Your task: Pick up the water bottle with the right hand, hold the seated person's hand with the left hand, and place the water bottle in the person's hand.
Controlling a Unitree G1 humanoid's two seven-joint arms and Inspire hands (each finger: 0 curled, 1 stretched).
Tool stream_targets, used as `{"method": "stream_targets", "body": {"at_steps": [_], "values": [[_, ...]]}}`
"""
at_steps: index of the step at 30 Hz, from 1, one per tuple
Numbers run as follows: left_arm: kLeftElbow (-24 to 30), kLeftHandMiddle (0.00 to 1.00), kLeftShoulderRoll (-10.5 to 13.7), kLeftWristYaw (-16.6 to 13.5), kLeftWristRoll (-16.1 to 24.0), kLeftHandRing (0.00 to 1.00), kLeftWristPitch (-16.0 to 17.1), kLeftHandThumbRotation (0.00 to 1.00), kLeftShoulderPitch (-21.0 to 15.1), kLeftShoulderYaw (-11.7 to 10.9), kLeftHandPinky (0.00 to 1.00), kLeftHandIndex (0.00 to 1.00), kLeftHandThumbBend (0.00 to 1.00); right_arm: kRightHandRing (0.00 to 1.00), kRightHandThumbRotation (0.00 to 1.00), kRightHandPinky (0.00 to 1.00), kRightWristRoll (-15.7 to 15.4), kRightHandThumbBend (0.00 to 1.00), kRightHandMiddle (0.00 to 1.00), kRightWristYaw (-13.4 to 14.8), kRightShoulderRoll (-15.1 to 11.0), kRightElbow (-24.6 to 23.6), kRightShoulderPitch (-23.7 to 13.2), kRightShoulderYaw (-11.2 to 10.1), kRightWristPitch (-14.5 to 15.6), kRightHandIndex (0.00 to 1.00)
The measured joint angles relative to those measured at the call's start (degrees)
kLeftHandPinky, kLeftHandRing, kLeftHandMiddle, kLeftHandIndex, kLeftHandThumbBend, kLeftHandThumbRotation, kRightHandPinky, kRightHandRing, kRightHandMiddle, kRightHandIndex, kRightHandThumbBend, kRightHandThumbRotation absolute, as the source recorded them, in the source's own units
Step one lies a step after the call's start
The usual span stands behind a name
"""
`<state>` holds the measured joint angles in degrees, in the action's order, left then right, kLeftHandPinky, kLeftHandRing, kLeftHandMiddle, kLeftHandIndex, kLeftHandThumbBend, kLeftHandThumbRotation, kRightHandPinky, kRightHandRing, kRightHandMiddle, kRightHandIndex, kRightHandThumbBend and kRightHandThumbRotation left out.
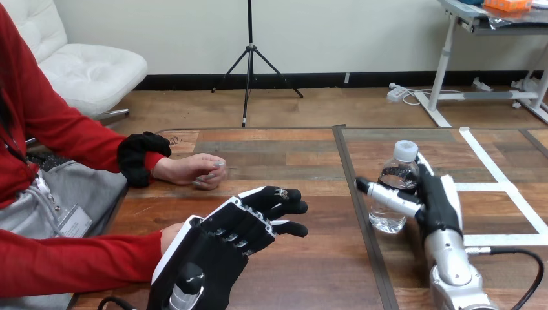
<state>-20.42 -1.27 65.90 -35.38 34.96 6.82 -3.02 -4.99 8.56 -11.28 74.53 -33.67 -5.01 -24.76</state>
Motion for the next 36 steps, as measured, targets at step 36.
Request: {"method": "stream_targets", "body": {"at_steps": [36], "values": [[1.1,0.81,0.3,0.0,-0.1,0.8,-1.5,0.76,0.6,-0.1,0.7,0.76,1.0,0.66,0.01,0.54,0.9,0.9,0.76,3.0,0.9,0.2,0.1,-1.5,1.3,0.77]]}}
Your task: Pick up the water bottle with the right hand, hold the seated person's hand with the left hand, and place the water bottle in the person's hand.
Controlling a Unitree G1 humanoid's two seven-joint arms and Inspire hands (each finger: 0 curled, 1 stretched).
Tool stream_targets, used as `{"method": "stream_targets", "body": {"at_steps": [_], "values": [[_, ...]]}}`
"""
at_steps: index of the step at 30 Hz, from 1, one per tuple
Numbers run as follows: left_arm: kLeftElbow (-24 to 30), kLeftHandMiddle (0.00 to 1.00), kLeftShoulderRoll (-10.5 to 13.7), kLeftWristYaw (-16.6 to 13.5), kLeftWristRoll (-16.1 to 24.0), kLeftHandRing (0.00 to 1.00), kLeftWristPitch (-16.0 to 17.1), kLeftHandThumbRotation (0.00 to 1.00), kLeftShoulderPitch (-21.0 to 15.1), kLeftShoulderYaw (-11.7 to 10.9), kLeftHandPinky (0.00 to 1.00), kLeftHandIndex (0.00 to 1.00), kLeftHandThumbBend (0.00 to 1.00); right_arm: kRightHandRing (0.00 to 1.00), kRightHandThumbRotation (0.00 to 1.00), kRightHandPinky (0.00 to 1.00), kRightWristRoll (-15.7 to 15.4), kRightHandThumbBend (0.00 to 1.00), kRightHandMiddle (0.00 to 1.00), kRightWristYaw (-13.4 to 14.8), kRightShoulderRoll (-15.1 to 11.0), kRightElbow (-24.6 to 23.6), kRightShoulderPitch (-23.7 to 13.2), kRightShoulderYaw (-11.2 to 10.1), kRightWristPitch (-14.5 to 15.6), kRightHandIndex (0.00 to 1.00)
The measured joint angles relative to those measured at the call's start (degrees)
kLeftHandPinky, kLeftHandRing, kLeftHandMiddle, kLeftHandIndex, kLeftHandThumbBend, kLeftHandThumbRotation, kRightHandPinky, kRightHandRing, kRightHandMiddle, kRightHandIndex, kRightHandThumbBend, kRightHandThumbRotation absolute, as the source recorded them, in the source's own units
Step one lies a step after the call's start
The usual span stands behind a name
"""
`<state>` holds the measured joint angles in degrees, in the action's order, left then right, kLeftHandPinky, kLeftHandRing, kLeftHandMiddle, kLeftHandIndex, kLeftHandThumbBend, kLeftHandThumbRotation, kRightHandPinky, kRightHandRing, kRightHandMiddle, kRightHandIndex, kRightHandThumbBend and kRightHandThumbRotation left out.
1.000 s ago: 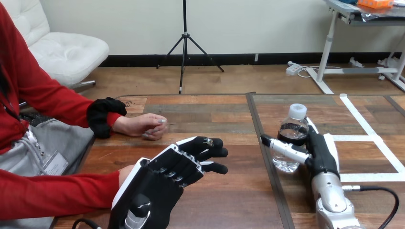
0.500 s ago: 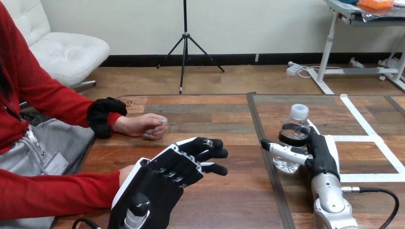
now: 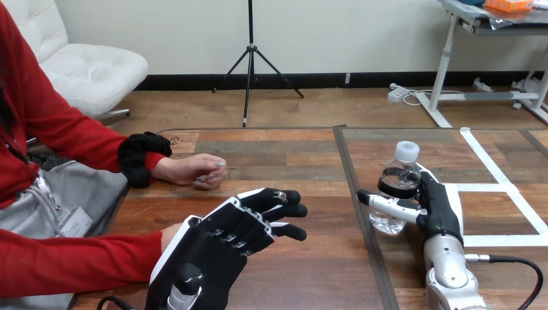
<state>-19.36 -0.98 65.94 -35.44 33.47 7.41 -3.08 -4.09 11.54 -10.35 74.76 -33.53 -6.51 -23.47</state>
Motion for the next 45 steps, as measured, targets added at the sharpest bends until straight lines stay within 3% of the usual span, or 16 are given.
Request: {"method": "stream_targets", "body": {"at_steps": [8,17,30,45], "values": [[0.0,0.81,0.0,0.1,0.0,0.8,-0.2,0.75,0.0,0.0,0.7,0.75,1.0,0.51,0.0,0.4,1.5,0.87,0.65,0.1,0.5,0.1,0.0,-1.7,0.1,0.66],[0.0,0.8,0.0,0.1,0.0,0.79,-0.6,0.75,0.0,0.0,0.7,0.75,1.0,0.43,0.0,0.34,2.3,0.82,0.55,-0.2,1.2,0.4,0.0,-3.3,0.1,0.54],[0.0,0.8,-0.4,-0.7,0.4,0.78,0.4,0.76,0.0,-0.1,0.68,0.75,1.0,0.37,0.0,0.31,4.0,0.76,0.47,-2.1,1.6,0.6,0.1,-5.5,-0.3,0.45],[-0.4,0.8,-0.7,-0.8,0.4,0.78,2.6,0.77,0.0,-0.1,0.68,0.76,0.98,0.36,0.0,0.3,5.3,0.74,0.44,-4.5,1.8,0.6,0.9,-7.0,-2.2,0.41]]}}
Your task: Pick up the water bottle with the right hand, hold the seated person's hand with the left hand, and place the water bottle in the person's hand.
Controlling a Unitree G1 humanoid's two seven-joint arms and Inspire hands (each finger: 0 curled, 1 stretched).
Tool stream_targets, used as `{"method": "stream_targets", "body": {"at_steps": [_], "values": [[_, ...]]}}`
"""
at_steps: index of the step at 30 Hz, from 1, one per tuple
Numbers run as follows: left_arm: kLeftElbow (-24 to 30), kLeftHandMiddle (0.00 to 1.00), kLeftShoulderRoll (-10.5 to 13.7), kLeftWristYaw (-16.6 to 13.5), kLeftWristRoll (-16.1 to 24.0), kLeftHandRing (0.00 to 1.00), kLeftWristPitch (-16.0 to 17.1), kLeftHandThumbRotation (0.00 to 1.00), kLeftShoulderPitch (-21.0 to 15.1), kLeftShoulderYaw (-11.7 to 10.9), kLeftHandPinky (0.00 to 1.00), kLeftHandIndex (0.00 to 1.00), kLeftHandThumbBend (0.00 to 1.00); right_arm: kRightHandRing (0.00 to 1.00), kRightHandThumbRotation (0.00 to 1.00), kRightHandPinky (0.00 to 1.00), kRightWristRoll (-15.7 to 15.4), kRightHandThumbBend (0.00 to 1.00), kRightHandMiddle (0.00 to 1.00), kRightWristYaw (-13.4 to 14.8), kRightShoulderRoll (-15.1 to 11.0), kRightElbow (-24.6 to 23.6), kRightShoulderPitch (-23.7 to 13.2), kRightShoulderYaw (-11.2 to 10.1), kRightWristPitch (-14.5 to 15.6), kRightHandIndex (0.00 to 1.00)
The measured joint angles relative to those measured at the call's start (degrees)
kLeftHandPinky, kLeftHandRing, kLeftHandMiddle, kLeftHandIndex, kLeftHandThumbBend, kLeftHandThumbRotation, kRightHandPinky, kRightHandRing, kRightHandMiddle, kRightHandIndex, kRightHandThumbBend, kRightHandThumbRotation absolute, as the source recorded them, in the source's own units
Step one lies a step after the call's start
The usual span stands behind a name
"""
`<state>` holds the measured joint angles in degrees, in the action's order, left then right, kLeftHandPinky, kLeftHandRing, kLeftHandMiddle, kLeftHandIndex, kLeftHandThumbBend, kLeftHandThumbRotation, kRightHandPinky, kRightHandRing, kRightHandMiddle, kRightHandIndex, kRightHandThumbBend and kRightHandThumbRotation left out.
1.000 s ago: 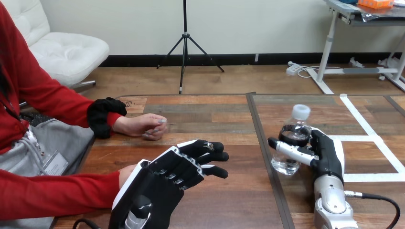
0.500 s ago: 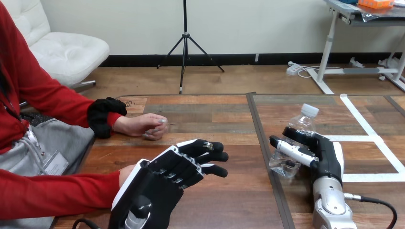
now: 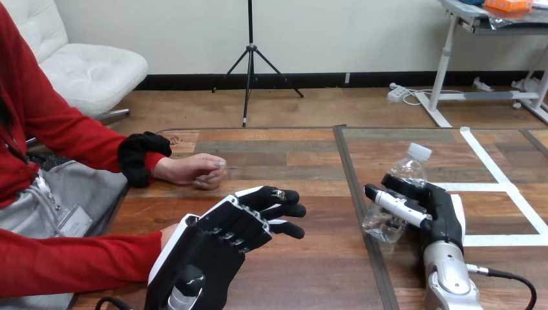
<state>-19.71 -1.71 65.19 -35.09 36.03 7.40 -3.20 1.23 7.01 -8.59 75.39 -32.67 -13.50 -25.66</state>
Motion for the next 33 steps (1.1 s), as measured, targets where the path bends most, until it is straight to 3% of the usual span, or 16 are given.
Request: {"method": "stream_targets", "body": {"at_steps": [24,28,33], "values": [[-0.3,0.8,-1.1,-0.3,0.3,0.78,0.3,0.76,0.0,0.2,0.68,0.75,0.96,0.33,0.0,0.31,1.3,0.72,0.43,-3.0,1.1,-1.0,0.8,-0.8,-4.7,0.41],[-0.3,0.8,-1.3,-0.9,1.5,0.78,2.1,0.78,0.0,0.1,0.67,0.76,0.95,0.33,0.0,0.31,0.8,0.72,0.43,-3.2,1.2,-1.6,0.8,-0.3,-6.0,0.41],[-0.7,0.81,-1.4,-2.3,4.5,0.79,7.4,0.8,0.0,0.1,0.66,0.77,0.92,0.32,0.0,0.3,0.3,0.71,0.43,-3.5,1.3,-3.0,1.0,0.4,-7.3,0.41]]}}
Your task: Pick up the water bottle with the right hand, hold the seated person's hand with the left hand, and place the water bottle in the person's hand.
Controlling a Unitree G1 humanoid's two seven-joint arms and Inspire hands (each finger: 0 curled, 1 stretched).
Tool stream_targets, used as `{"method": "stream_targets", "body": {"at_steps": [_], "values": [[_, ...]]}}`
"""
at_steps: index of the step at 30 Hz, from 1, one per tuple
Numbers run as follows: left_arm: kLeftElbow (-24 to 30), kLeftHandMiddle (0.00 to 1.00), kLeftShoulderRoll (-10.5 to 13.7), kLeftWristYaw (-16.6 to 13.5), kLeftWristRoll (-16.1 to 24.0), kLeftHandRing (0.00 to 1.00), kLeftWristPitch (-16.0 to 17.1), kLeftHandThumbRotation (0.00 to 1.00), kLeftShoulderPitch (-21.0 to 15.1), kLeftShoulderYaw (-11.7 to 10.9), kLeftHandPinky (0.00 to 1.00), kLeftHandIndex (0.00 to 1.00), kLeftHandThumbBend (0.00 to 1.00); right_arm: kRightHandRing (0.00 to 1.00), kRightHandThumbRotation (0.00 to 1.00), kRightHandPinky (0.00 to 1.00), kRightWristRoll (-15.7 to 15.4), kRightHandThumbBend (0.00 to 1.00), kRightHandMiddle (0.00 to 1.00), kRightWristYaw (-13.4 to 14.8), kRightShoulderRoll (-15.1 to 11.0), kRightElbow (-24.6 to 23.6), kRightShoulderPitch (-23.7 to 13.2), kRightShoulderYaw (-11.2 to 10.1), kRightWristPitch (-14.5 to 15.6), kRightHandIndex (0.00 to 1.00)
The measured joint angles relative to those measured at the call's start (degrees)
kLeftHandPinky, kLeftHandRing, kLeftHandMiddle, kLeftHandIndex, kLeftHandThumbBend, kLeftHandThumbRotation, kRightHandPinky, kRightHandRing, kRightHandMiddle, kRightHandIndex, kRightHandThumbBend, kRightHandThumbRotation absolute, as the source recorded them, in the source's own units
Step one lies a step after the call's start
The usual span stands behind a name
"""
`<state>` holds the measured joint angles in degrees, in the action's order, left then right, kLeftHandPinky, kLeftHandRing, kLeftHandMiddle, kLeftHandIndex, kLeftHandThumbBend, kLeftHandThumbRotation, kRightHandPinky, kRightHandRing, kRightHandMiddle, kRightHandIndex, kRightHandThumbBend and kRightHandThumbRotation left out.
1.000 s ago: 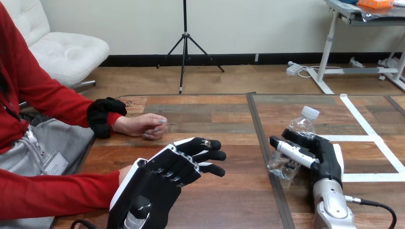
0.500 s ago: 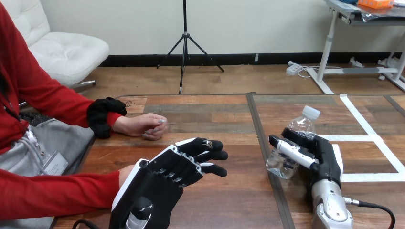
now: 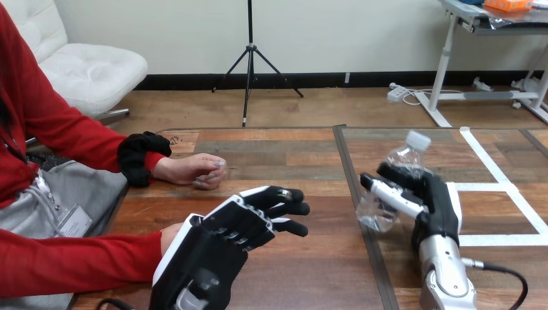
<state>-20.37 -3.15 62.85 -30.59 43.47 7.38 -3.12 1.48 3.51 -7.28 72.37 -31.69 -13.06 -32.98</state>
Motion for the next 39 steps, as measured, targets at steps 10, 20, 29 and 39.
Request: {"method": "stream_targets", "body": {"at_steps": [10,20,29,39], "values": [[-1.2,0.84,0.5,0.8,2.2,0.85,11.4,0.82,-1.6,0.0,0.78,0.8,0.96,0.32,0.0,0.28,-0.7,0.73,0.41,-2.2,-0.1,-3.4,0.2,1.3,-2.1,0.4],[1.8,0.88,4.1,-5.5,11.3,0.88,19.3,0.73,-4.1,-0.1,0.84,0.84,1.0,0.31,0.0,0.27,-1.5,0.77,0.39,-4.0,-0.2,-6.5,0.2,2.3,-3.1,0.41],[5.9,0.9,8.2,-12.8,19.0,0.89,21.9,0.64,-5.0,-1.0,0.86,0.87,1.0,0.31,0.0,0.27,-2.6,0.77,0.38,-4.0,-0.4,-7.8,0.2,3.3,-3.1,0.41],[7.8,0.92,11.2,-23.5,30.9,0.93,23.7,0.59,-5.6,-6.8,0.88,0.91,1.0,0.31,0.0,0.27,-3.6,0.77,0.38,-3.7,-0.9,-9.0,0.4,3.8,-3.1,0.41]]}}
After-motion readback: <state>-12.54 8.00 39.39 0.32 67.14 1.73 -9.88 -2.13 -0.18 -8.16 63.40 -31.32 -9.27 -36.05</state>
